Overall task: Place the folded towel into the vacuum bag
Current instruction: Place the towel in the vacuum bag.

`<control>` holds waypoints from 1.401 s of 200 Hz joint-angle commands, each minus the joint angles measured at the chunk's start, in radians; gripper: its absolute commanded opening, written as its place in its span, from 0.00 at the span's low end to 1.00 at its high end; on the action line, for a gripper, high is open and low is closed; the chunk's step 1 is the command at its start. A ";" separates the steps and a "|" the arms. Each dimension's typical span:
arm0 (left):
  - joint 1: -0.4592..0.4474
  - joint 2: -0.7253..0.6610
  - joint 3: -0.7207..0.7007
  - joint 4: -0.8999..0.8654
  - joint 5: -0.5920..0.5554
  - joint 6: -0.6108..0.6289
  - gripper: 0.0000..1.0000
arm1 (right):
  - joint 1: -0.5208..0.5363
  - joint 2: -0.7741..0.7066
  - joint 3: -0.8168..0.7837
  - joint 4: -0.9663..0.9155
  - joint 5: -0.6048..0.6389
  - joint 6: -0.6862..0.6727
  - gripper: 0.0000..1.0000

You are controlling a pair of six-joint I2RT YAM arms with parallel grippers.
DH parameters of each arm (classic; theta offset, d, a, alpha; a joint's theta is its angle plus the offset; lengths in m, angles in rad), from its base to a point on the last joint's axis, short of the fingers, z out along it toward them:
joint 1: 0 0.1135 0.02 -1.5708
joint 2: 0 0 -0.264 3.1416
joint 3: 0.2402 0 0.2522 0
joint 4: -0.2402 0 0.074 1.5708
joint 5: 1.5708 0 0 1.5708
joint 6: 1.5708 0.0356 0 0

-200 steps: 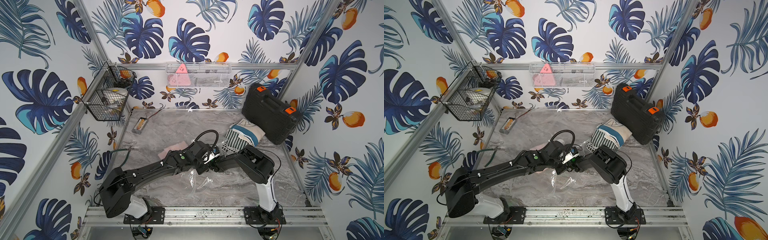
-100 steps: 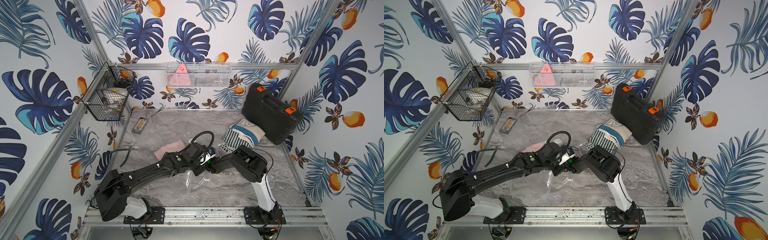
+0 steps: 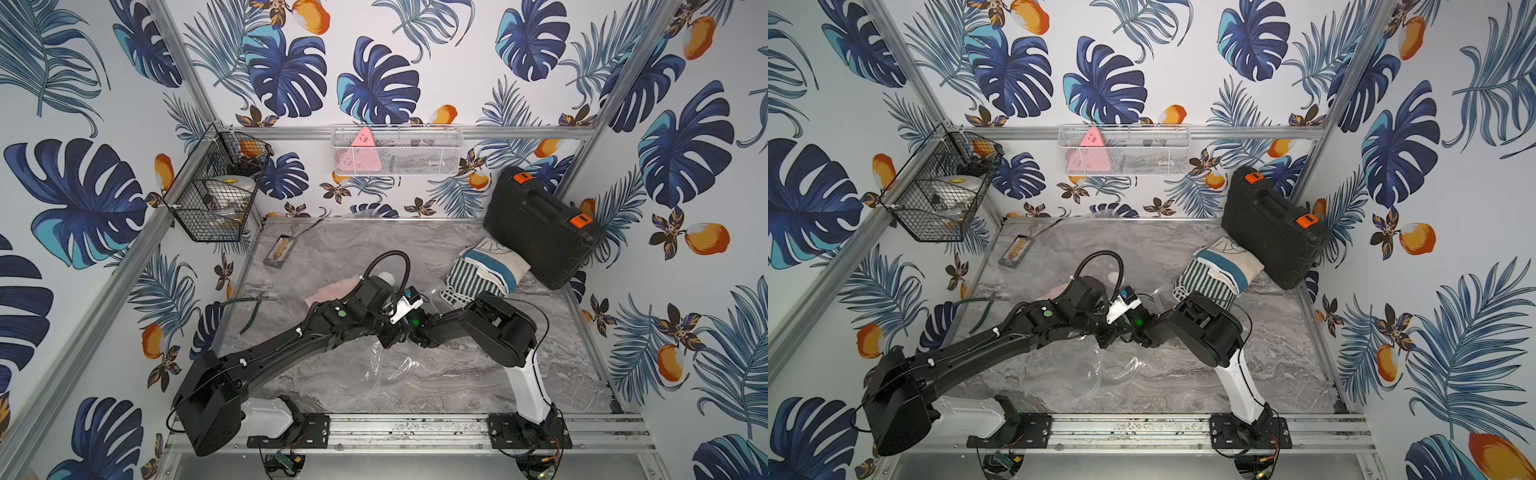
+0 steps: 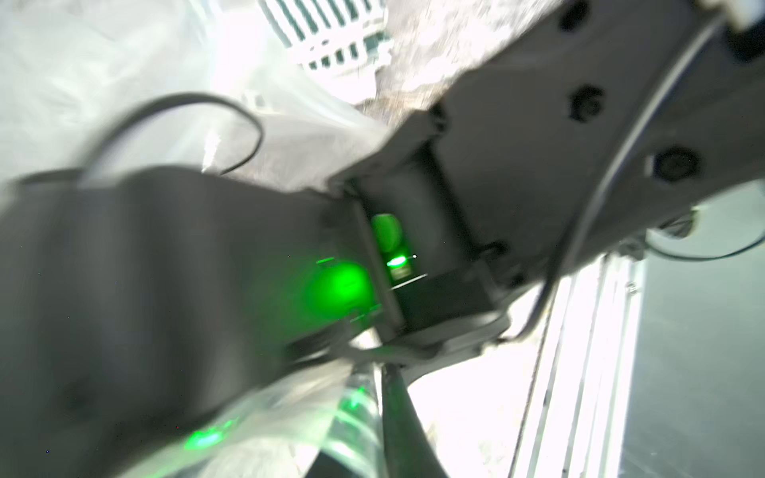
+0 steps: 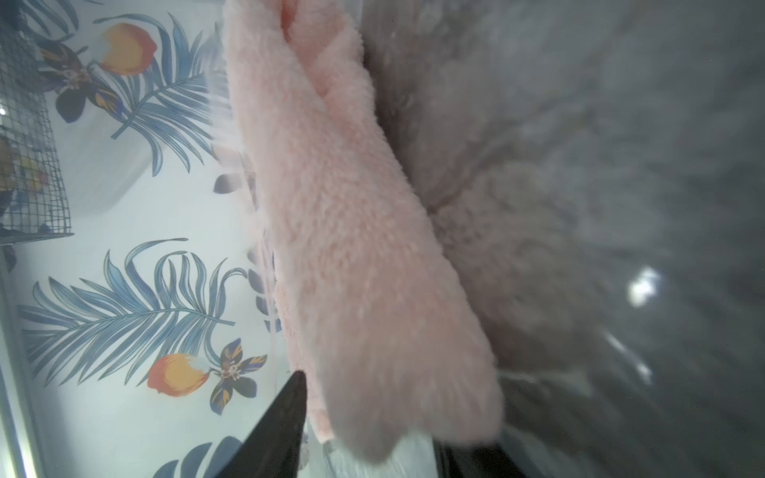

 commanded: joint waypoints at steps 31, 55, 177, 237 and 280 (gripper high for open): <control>0.048 -0.019 0.014 0.112 -0.073 -0.184 0.45 | 0.001 -0.271 -0.147 -0.445 -0.017 -0.024 0.57; 0.085 0.022 0.068 0.109 -0.180 -0.310 0.46 | 0.000 -0.386 -0.124 -0.701 0.003 -0.113 0.56; 0.161 0.054 0.201 0.023 -0.164 -0.408 0.67 | -0.050 -0.653 0.001 -1.330 0.055 -0.569 0.51; 0.174 0.320 0.229 0.187 -0.285 -0.592 0.64 | -0.096 -0.845 0.131 -1.696 0.152 -0.656 0.55; 0.162 0.485 0.178 0.265 -0.312 -0.648 0.62 | -0.286 -0.861 0.310 -1.764 0.130 -0.766 0.57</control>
